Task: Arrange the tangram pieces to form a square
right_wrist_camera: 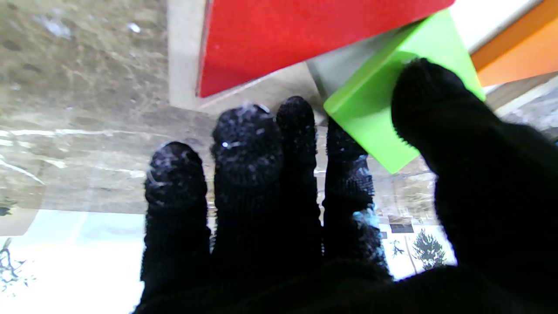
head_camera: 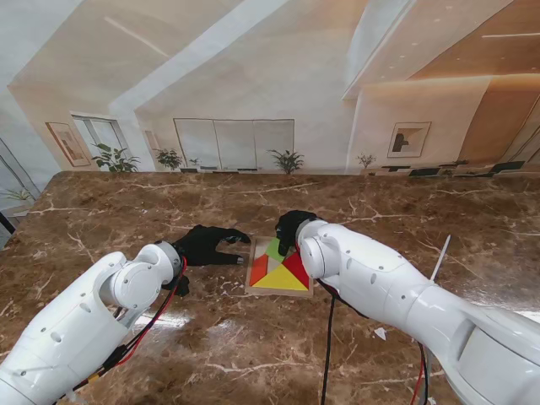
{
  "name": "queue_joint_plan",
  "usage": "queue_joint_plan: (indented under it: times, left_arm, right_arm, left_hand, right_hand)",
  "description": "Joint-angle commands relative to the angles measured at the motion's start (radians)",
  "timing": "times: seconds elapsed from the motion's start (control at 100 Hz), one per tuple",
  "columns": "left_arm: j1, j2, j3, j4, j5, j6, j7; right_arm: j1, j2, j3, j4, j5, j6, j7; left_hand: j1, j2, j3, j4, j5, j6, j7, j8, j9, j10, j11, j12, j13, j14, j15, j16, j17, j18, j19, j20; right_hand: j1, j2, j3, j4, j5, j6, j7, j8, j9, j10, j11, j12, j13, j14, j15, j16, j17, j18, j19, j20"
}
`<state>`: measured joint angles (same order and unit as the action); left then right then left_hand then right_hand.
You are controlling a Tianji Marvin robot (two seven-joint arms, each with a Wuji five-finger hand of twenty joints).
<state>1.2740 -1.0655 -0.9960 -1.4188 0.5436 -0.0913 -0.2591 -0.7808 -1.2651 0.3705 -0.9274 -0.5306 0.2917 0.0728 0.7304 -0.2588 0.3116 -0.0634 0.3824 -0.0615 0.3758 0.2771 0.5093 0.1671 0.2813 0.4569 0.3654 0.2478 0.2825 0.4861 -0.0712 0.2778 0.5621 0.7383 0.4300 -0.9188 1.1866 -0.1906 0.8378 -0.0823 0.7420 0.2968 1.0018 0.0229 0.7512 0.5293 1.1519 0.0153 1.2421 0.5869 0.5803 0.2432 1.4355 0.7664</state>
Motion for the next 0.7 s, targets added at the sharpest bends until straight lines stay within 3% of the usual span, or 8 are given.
queue_joint_plan:
  times: [0.0,0.69]
  left_arm:
    - [0.002,0.0,0.003,0.003,0.0,0.005,-0.003]
    - [-0.003,-0.002,0.008,0.013,-0.002,-0.001,0.006]
  right_arm:
    - [-0.006,-0.002,-0.002,0.013,0.007,-0.001,0.014]
    - [-0.001,-0.007,0.0,0.013,-0.004,-0.019,-0.01]
  left_hand:
    - [0.032,0.031,-0.021,0.019,0.015,-0.011,-0.003,-0.018,0.036,0.015,0.016,0.015,-0.003,-0.008,0.016,0.011,-0.009,0.0,0.008,0.0]
    - [0.035,0.03,-0.022,0.019,0.021,-0.008,-0.005,-0.019,0.043,0.019,0.017,0.015,-0.001,-0.007,0.02,0.012,-0.008,-0.001,0.017,-0.004]
  right_hand:
    - [-0.041,0.012,0.017,0.015,-0.022,0.044,-0.047,-0.02,-0.01,0.002,0.012,-0.003,-0.001,-0.018,0.038,0.002,-0.004,0.006,0.049,0.024]
    - [-0.042,-0.007,0.02,0.013,-0.026,0.046,-0.05,-0.017,-0.015,0.001,0.011,-0.002,0.0,-0.022,0.037,0.002,-0.003,0.007,0.049,0.024]
